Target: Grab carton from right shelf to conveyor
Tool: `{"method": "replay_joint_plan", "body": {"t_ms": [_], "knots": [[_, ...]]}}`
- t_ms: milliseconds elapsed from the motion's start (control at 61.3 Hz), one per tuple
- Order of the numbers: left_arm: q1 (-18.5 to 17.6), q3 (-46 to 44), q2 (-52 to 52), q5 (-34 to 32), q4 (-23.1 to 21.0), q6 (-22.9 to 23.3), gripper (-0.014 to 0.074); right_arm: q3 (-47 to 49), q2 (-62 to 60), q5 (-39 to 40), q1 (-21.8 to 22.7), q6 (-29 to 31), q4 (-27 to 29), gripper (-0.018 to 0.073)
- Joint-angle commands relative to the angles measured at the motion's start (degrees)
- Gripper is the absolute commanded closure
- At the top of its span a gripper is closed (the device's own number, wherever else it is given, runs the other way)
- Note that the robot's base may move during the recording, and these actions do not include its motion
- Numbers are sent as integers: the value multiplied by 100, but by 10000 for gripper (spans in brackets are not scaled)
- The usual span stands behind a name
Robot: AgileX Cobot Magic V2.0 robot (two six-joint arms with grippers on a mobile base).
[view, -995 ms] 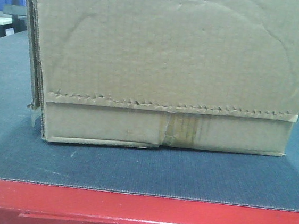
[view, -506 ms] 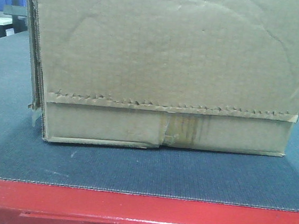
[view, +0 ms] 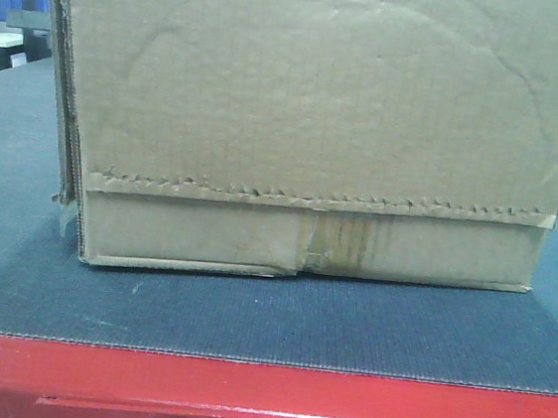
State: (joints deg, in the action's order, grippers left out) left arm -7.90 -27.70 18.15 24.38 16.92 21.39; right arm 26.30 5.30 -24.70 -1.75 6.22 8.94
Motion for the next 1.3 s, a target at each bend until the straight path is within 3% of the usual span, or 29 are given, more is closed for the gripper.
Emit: {"method": "replay_joint_plan", "body": {"t_ms": [0,522,620,669,750,832,881,979,1207,1223,1289], "knots": [[23,15,-19,-128,15,15,584,-5,-41,196,35,46,-46,608],[23,15,-19,-128,15,15,584,-5,-41,196,35,46,-46,608],[65,15,-19,-49,-476,-1,584,-5,-41,196,35,46,-46,608],[186,15,-33,11,-690,-213,584,-5,-41,196,35,46,-46,608],[471,100,-121,-37,-1153,-991,584,-5,-41,196,35,46,-46,608],[879,371,-309,-338,-1574,-1921,584,-5,-41,196,35,46,-46,608],[1080,611,-452,-656,-1618,-2139,584,-5,-41,196,35,46,-46,608],[1289,1193,-825,-1384,-1618,-2139,584,-5,-41,196,35,46,-46,608],[1290,2770,-1815,-2561,-1618,-2139,584,-5,-41,196,35,46,-46,608],[1290,2770,-1815,-2168,-1618,-2139,584,-5,-41,196,35,46,-46,608],[1290,2770,-1815,-2092,-1618,-2139,584,-5,-53,198,35,46,-46,608]]}}
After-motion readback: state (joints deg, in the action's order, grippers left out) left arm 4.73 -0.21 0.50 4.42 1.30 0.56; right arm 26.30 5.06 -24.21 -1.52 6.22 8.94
